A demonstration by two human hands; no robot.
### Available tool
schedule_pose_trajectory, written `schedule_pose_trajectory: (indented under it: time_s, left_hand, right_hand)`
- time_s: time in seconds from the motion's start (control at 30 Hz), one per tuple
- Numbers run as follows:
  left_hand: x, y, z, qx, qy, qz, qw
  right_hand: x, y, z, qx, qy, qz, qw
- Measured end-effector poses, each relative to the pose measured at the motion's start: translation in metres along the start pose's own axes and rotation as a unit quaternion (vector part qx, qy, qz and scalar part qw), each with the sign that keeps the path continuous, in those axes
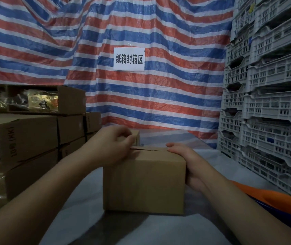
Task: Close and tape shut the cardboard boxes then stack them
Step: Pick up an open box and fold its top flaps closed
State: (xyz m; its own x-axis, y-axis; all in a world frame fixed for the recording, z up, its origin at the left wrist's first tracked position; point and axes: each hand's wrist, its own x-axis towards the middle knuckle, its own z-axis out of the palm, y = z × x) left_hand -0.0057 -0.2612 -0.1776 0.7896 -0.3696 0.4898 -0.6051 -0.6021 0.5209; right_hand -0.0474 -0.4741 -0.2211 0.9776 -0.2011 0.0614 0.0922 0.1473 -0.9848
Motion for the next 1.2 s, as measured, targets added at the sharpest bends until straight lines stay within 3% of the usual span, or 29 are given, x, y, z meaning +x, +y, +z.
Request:
schedule_pose_trajectory:
  time_s: [0.1, 0.23, 0.53, 0.67, 0.77, 0.87, 1.0, 1.1, 1.2]
  left_hand:
    - [-0.006, 0.024, 0.014, 0.105, -0.063, 0.078, 0.989]
    - [-0.013, 0.033, 0.033, 0.262, -0.122, 0.108, 0.951]
    - [-0.02, 0.026, 0.038, 0.285, -0.084, 0.141, 0.944]
    - [-0.021, 0.025, 0.038, 0.278, -0.084, 0.139, 0.947]
    - [-0.021, 0.023, 0.04, 0.265, -0.095, 0.124, 0.952]
    - [-0.019, 0.023, 0.04, 0.257, -0.097, 0.123, 0.953]
    - [-0.02, 0.023, 0.039, 0.256, -0.105, 0.122, 0.953]
    - [-0.021, 0.022, 0.04, 0.27, -0.094, 0.126, 0.95]
    - [-0.023, 0.022, 0.041, 0.278, -0.077, 0.132, 0.948]
  right_hand:
    - [-0.001, -0.001, 0.0, -0.004, 0.002, 0.0, 1.0]
    - [0.0, -0.001, -0.001, 0.0, -0.002, 0.001, 1.0]
    - [-0.004, -0.001, 0.0, -0.074, -0.006, -0.005, 0.997]
    - [-0.007, -0.01, 0.002, -0.206, 0.045, -0.011, 0.977]
    - [-0.018, -0.022, -0.014, -0.346, 0.104, -0.05, 0.931]
    - [-0.04, -0.024, -0.044, -0.531, 0.135, -0.146, 0.824]
    - [-0.068, -0.011, -0.076, -0.695, 0.206, -0.113, 0.679]
    - [-0.087, -0.002, -0.092, -0.729, 0.228, -0.059, 0.643]
    - [-0.101, 0.009, -0.1, -0.739, 0.242, -0.064, 0.626]
